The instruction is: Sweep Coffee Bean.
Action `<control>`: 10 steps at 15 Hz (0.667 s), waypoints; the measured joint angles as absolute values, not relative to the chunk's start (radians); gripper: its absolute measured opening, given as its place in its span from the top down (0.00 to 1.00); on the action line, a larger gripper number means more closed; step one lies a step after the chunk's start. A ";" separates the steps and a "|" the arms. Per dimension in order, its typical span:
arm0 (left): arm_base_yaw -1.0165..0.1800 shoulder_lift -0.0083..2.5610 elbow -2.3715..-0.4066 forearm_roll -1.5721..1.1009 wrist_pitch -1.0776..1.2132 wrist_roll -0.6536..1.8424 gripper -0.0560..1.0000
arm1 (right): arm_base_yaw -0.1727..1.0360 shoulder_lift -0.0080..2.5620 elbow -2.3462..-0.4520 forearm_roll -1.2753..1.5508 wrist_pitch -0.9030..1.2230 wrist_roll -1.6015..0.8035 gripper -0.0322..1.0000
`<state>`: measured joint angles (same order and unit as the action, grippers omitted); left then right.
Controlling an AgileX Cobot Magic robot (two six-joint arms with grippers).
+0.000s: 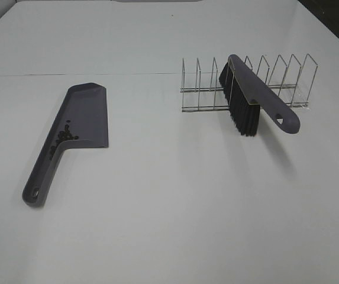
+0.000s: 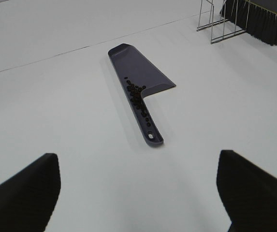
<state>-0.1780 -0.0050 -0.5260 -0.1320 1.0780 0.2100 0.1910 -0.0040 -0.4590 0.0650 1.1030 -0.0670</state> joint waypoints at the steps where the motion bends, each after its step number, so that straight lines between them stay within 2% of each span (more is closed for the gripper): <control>1: -0.178 -0.005 -0.526 -0.132 1.078 0.210 0.18 | 0.191 -0.004 -0.459 0.065 1.103 -0.067 0.22; 10: -0.153 -0.007 -0.526 -0.133 1.078 0.210 0.18 | 0.191 -0.004 -0.459 0.066 1.103 -0.067 0.22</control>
